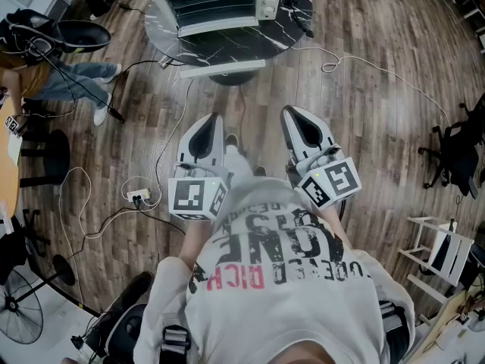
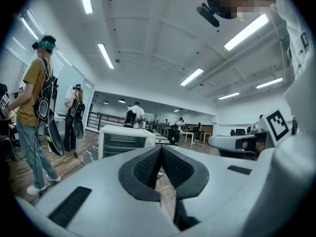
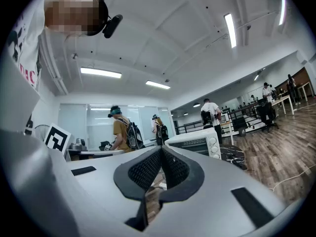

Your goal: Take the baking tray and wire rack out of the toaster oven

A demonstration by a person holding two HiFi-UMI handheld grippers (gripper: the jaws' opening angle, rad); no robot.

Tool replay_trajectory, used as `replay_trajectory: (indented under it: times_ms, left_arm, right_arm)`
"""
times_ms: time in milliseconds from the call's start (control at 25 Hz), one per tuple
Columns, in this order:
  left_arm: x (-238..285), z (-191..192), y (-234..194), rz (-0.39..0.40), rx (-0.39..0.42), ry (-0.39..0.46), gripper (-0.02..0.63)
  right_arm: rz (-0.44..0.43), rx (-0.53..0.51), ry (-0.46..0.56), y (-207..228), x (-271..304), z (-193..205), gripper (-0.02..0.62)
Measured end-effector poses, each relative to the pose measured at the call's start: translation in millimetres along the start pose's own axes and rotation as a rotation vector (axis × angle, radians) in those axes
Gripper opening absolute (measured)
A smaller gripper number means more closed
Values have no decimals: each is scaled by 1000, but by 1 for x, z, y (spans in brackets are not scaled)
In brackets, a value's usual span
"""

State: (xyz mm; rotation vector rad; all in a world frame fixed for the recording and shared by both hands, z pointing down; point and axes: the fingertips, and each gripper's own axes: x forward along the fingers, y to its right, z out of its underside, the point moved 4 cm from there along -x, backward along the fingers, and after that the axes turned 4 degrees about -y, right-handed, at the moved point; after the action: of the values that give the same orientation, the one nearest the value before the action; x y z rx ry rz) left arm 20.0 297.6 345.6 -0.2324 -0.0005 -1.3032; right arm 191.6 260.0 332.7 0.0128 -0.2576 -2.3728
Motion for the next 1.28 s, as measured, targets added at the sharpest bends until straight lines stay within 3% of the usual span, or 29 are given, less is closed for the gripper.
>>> replay_trajectory:
  times_ms: [760,960,1280]
  left_arm:
    - [21,0,10,23,32,2,3]
    - [41,1,5,32,20,-5,3]
    - [88,2,-22,57,-7,-20,3]
  right_arm:
    - [-29,30,-14,9,-1,6,2]
    - [-42,113,61,23,4,1,3]
    - [18,138,45,57,38,4,3]
